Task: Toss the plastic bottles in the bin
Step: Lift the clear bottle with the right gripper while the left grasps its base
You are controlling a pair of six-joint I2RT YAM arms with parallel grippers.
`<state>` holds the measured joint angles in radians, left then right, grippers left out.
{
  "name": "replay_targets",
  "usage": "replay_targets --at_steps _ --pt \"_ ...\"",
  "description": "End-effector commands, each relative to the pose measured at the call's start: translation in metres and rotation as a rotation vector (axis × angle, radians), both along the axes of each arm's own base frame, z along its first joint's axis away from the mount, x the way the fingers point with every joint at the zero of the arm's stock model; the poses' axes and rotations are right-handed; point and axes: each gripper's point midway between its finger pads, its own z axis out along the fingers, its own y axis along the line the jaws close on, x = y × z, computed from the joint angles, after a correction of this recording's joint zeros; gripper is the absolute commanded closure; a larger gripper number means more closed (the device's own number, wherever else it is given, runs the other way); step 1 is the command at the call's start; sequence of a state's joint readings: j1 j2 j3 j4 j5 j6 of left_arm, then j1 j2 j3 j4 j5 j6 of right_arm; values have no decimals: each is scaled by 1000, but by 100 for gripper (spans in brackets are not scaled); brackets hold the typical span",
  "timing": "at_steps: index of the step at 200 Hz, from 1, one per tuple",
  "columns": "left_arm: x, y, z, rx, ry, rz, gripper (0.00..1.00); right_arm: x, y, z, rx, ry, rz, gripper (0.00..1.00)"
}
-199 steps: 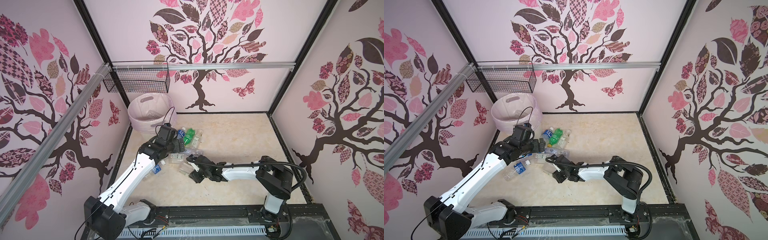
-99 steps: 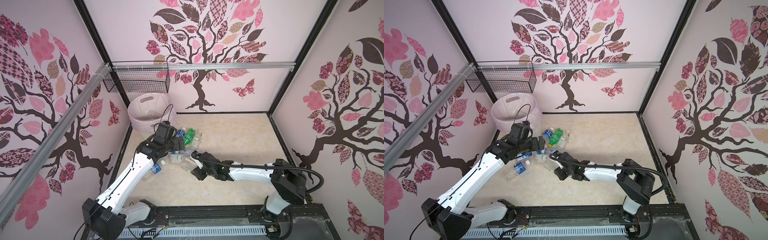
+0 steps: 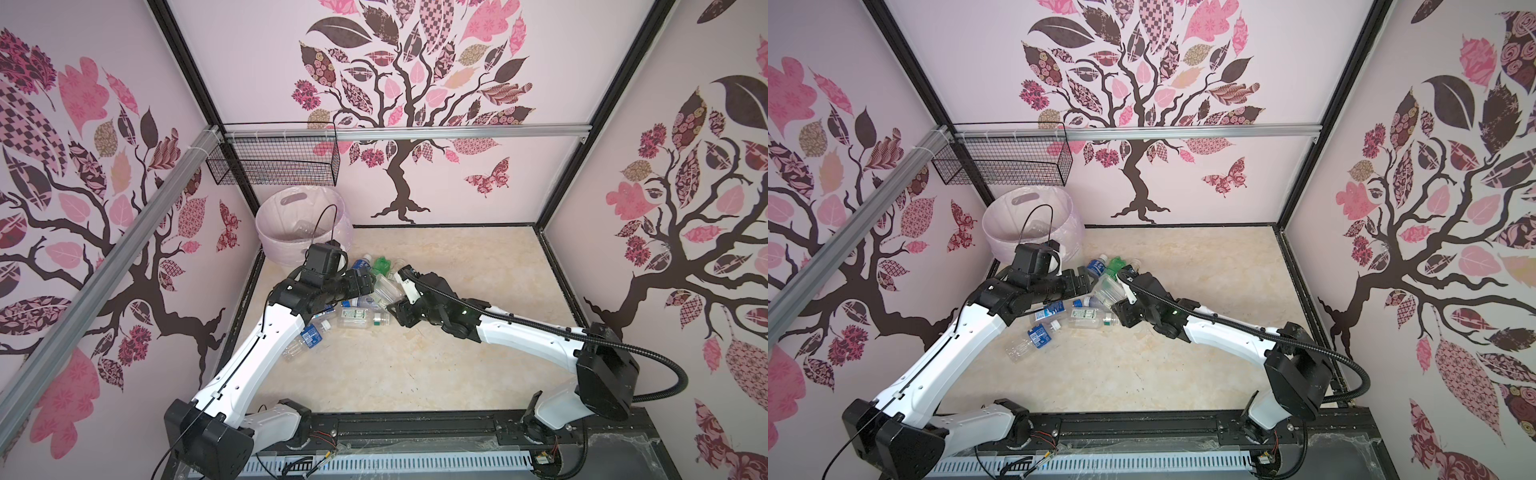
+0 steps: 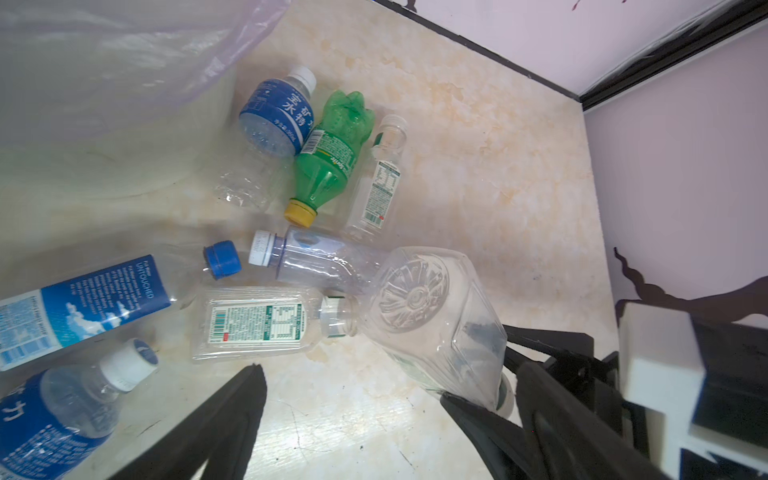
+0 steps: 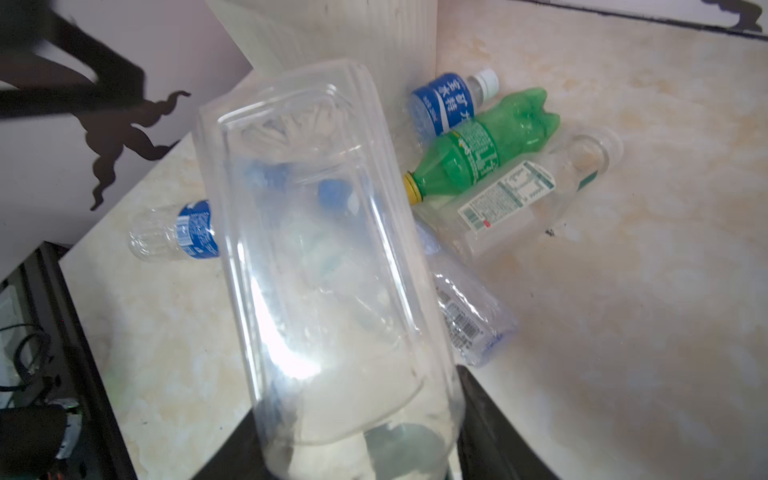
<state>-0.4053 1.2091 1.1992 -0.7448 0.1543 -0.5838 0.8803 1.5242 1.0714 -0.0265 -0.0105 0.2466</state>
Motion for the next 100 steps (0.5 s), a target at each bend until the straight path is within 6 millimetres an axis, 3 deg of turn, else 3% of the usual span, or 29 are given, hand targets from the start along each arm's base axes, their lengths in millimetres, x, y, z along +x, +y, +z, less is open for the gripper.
replay_targets --at_steps 1,64,100 --pt "7 -18 26 -131 -31 -23 3 6 3 50 92 -46 -19 46" --pt "21 -18 34 -260 -47 59 7 9 21 93 212 -55 8 46" --pt "31 -21 42 -307 -73 78 16 9 24 104 233 -64 19 46"
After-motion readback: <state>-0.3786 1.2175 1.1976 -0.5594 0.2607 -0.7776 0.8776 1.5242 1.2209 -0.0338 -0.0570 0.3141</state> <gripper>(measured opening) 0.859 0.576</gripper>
